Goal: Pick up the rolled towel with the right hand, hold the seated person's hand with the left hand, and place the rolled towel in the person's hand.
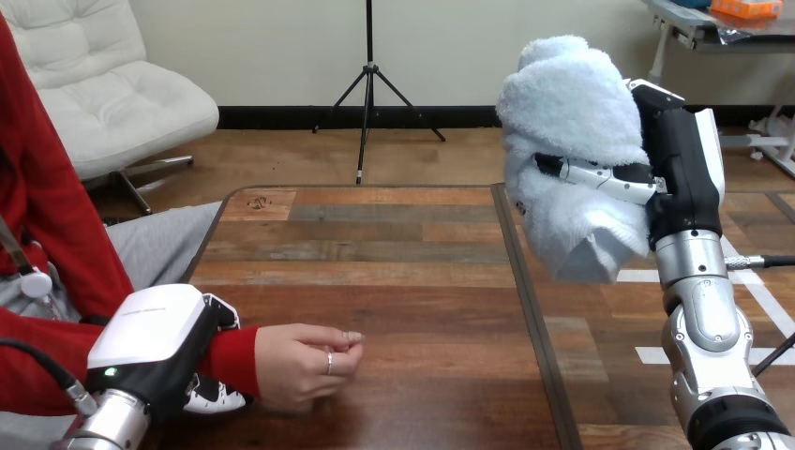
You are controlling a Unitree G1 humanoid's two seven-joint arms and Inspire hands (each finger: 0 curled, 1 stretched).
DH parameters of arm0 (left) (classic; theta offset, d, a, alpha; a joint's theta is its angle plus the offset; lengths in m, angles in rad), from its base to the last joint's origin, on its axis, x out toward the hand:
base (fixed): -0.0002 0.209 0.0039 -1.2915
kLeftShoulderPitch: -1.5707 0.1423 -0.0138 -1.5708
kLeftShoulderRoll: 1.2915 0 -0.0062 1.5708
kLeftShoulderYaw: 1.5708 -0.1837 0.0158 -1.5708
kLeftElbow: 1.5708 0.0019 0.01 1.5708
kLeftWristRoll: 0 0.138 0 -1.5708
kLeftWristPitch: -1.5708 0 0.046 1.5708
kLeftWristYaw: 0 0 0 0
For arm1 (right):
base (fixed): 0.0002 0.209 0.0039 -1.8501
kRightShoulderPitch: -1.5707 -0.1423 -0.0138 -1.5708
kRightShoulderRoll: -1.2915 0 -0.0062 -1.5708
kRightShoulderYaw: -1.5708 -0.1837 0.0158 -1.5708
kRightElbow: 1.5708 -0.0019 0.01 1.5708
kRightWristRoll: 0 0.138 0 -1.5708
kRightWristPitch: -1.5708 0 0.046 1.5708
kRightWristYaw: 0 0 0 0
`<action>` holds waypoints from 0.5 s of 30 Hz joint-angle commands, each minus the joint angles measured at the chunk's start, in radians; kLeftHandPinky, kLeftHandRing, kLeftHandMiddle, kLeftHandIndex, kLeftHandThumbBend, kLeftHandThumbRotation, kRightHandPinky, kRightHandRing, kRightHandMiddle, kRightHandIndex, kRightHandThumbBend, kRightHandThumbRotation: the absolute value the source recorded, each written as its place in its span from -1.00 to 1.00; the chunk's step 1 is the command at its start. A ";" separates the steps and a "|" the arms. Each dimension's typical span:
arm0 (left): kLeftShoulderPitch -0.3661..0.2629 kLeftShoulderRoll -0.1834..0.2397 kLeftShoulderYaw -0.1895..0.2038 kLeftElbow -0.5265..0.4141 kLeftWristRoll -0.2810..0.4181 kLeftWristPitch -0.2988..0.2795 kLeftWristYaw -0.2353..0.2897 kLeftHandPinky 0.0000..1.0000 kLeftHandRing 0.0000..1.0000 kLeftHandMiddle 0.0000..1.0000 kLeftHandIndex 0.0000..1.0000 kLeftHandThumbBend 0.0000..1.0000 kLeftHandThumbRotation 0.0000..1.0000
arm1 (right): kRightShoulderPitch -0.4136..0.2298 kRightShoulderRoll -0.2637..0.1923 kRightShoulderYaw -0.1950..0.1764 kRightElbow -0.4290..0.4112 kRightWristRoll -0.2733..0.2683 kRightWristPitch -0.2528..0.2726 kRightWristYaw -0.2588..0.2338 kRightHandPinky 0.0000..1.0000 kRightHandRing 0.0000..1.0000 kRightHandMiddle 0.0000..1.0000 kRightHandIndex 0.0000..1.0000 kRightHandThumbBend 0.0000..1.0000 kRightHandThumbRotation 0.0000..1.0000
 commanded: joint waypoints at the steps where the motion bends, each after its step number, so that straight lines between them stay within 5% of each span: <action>1: -0.059 -0.002 0.058 -0.128 -0.019 -0.007 0.037 -0.59 -0.50 -0.41 -0.38 0.21 -1.00 | -0.028 0.002 -0.001 -0.051 0.005 -0.014 -0.009 -0.51 -0.41 -0.27 -0.18 0.59 -1.00; 15: -0.058 -0.007 0.091 -0.176 -0.052 -0.039 0.050 -0.56 -0.47 -0.37 -0.34 0.17 -1.00 | -0.023 0.012 0.008 -0.061 0.000 -0.013 -0.009 -0.50 -0.40 -0.26 -0.18 0.55 -1.00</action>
